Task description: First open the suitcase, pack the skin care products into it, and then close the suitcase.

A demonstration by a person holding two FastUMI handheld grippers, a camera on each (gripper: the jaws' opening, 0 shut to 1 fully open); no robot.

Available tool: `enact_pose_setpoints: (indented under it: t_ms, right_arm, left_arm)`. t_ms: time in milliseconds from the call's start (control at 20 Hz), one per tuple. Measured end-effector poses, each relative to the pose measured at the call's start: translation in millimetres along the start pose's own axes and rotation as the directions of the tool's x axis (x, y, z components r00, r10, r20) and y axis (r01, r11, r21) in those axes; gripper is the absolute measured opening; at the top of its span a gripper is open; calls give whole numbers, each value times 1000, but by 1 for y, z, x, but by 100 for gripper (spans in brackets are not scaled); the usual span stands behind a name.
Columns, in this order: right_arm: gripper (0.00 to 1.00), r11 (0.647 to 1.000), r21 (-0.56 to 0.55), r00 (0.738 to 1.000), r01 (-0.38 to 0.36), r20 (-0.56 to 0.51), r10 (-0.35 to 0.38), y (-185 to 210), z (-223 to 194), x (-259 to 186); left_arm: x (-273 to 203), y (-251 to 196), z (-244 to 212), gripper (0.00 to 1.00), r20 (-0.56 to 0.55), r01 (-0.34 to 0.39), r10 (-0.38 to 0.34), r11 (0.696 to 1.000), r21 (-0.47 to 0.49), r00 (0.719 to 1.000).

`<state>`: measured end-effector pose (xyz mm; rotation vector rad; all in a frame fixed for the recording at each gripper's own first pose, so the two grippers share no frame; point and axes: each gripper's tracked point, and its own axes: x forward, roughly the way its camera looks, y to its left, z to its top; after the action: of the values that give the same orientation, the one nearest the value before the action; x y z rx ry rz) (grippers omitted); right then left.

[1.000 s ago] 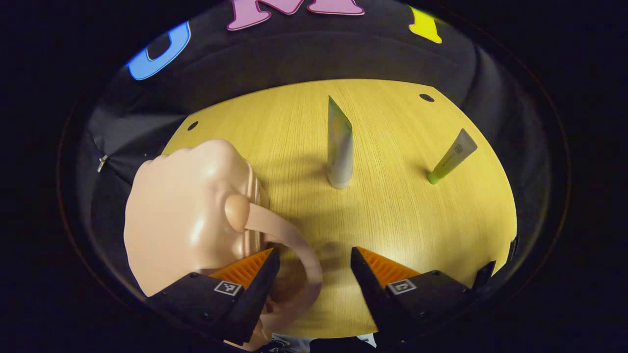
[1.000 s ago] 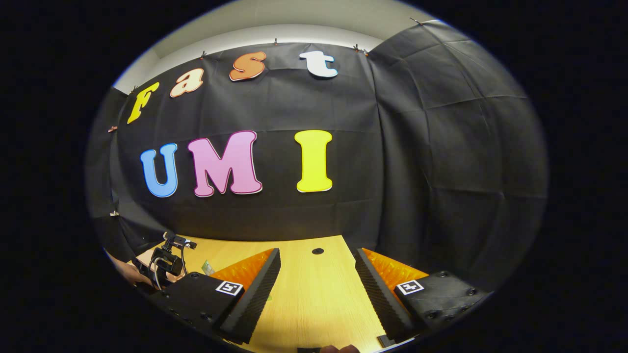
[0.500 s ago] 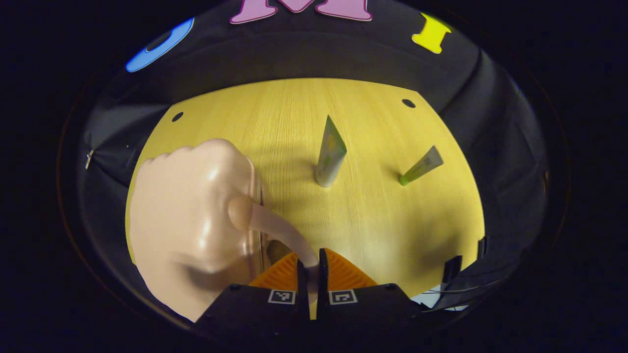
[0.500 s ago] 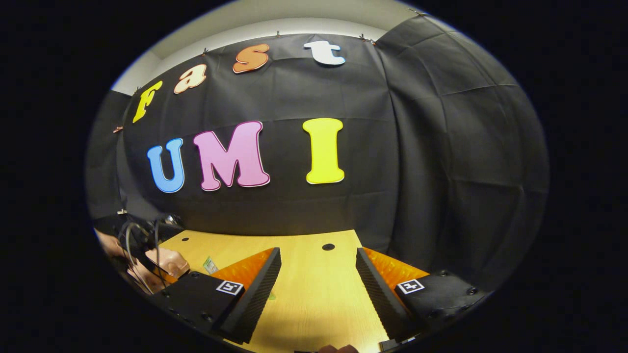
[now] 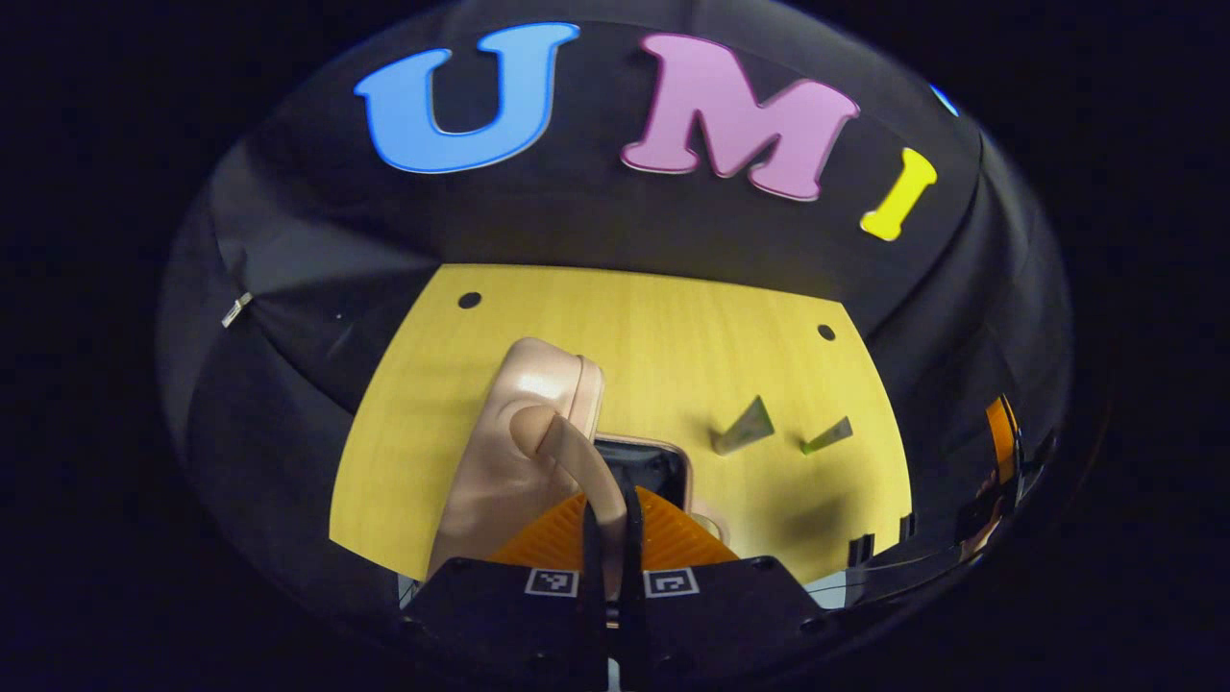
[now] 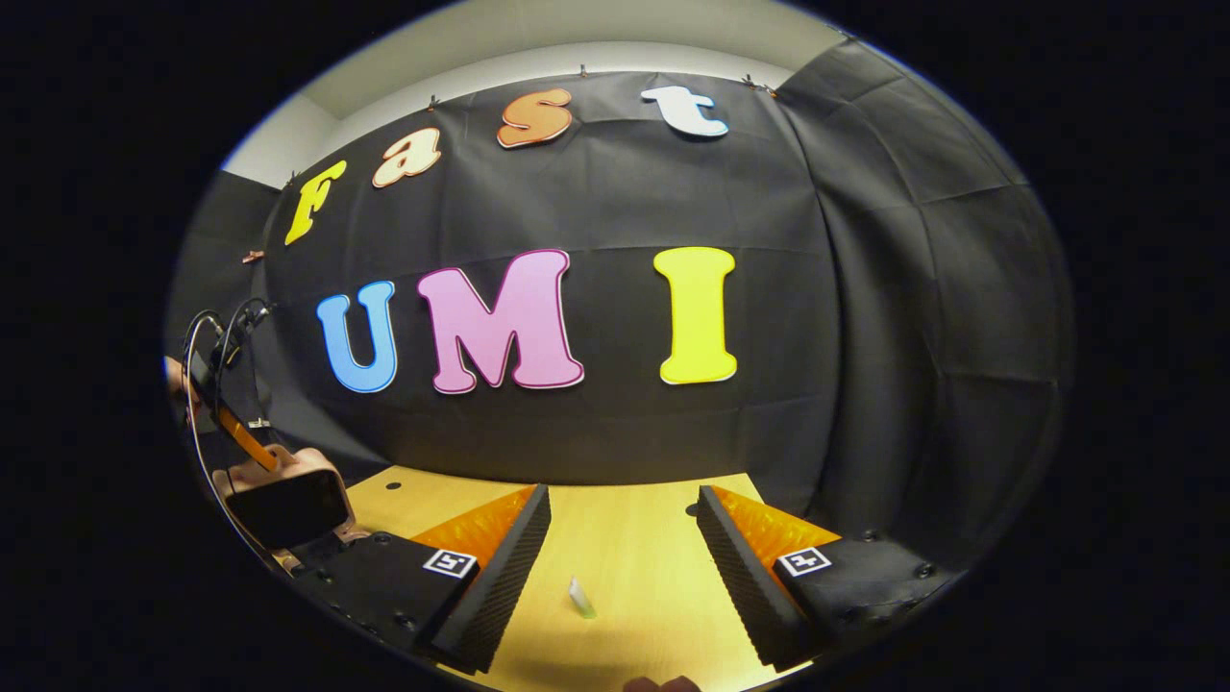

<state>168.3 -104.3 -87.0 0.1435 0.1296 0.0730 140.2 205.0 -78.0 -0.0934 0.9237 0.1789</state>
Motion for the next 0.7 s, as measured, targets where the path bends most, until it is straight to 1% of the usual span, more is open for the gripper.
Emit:
enact_pose_setpoints:
  t_ms: [50,150,250,300,350,450,550,700]
  right_arm:
    - [97,1000,5,1000,9,3,-9,11,2,1]
    - [97,999,19,999,37,-1,-37,35,2,1]
    - [97,997,39,998,61,-9,-60,60,2,2]
    - [100,997,43,998,67,-11,-67,74,5,3]
    - [97,996,36,997,77,-8,-77,86,9,4]
    - [97,995,10,995,104,1,-104,104,16,4]
    - [97,991,1,991,137,-11,-137,115,16,4]
    - [97,983,37,983,180,-52,-178,135,15,-3]
  left_arm:
    - [-1,36,8,10,25,-36,35,999,18,999]
    - [7,103,16,10,35,-111,109,992,52,993]
    - [26,172,20,10,56,-203,199,975,87,978]
    - [35,206,22,10,70,-242,235,964,112,969]
    - [49,233,20,10,78,-247,239,961,122,968]
    - [77,274,9,10,65,-230,223,966,117,973]
    - [113,318,-12,10,26,-228,227,968,102,974]
    - [167,358,-55,10,-39,-186,189,981,54,981]
